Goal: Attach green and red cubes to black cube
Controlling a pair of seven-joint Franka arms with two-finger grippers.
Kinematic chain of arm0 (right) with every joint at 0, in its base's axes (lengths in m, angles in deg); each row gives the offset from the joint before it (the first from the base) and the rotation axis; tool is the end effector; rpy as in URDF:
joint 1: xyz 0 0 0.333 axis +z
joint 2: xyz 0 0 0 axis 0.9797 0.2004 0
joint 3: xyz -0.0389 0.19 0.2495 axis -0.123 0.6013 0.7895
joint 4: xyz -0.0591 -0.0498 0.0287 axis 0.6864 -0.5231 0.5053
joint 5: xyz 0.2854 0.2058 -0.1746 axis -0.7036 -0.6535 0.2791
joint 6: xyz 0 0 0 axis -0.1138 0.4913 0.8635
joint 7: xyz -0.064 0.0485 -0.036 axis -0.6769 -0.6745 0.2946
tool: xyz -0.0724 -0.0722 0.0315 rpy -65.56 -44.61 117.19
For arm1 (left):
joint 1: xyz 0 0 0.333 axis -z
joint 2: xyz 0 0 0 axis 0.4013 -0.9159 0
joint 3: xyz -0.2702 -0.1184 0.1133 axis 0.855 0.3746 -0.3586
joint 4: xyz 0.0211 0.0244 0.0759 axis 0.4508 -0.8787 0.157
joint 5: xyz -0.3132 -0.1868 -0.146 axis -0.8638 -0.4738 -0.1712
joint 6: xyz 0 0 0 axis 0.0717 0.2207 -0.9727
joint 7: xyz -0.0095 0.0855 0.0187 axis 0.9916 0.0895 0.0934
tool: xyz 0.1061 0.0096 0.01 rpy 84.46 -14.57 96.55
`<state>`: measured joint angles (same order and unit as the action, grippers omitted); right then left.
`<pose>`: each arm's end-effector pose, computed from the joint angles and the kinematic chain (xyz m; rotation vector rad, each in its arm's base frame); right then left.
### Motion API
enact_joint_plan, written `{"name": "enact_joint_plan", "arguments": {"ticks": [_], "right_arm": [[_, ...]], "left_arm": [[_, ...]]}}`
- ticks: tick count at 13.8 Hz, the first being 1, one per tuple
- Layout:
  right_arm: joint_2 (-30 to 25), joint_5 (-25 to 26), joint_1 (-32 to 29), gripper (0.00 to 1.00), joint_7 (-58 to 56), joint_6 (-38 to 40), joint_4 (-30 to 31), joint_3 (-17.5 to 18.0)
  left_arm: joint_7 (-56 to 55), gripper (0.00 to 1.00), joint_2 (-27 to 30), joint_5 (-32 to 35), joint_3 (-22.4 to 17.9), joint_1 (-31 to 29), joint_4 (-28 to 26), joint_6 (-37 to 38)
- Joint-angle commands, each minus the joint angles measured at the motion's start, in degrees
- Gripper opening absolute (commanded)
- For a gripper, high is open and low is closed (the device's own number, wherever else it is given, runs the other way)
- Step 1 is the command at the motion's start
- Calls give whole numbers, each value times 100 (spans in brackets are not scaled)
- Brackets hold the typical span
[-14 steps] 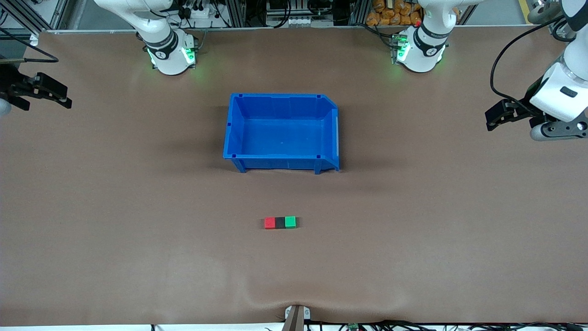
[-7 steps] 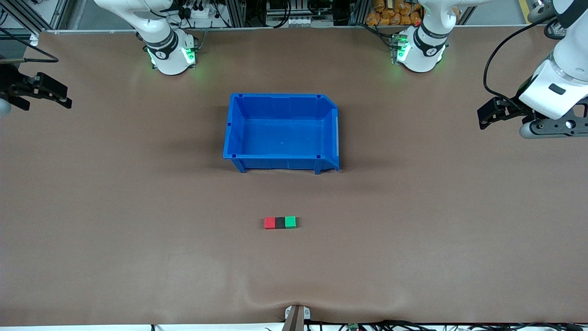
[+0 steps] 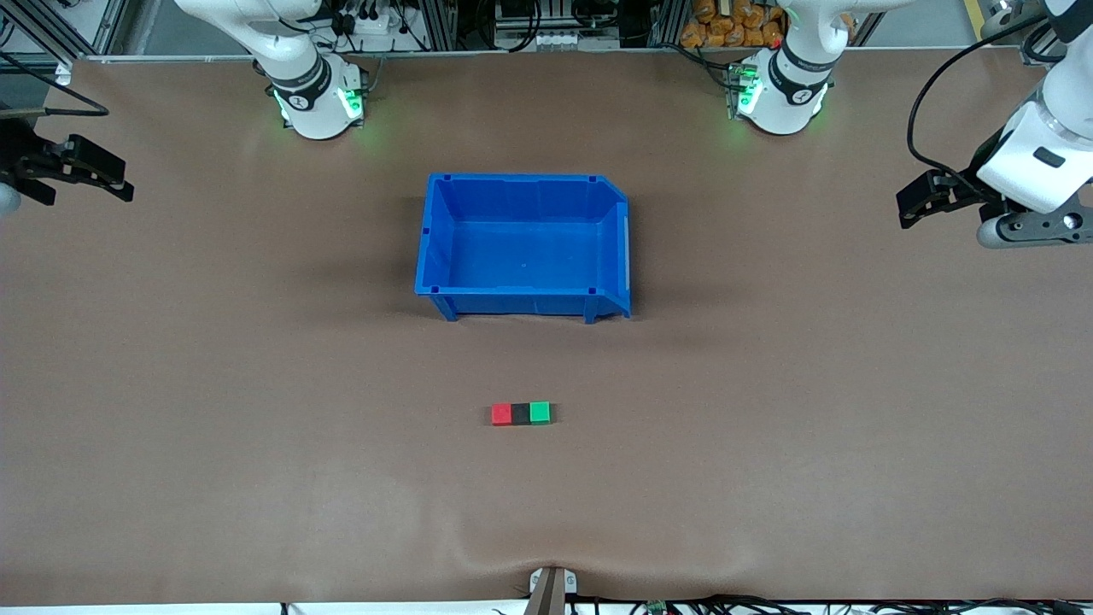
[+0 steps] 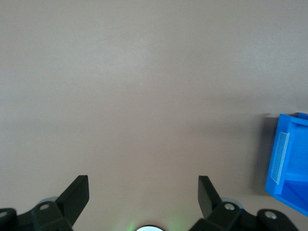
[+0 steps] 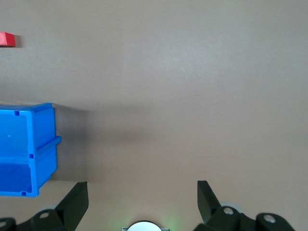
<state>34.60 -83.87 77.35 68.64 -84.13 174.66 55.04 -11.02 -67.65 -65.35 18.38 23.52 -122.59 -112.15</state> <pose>0.5217 -0.0141 0.6468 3.1369 0.0693 -0.1192 0.5397 -0.0701 0.6246 -3.0246 -0.0063 0.0172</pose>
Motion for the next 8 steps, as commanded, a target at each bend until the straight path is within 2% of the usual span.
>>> {"name": "enact_joint_plan", "arguments": {"ticks": [1,8], "right_arm": [[-8,48,3,100,42,52,-30,2],[-8,48,3,100,42,52,-30,-6]], "left_arm": [[150,100,236,-315,-61,-56,-35,204],[150,100,289,-387,-44,-56,43,328]]}}
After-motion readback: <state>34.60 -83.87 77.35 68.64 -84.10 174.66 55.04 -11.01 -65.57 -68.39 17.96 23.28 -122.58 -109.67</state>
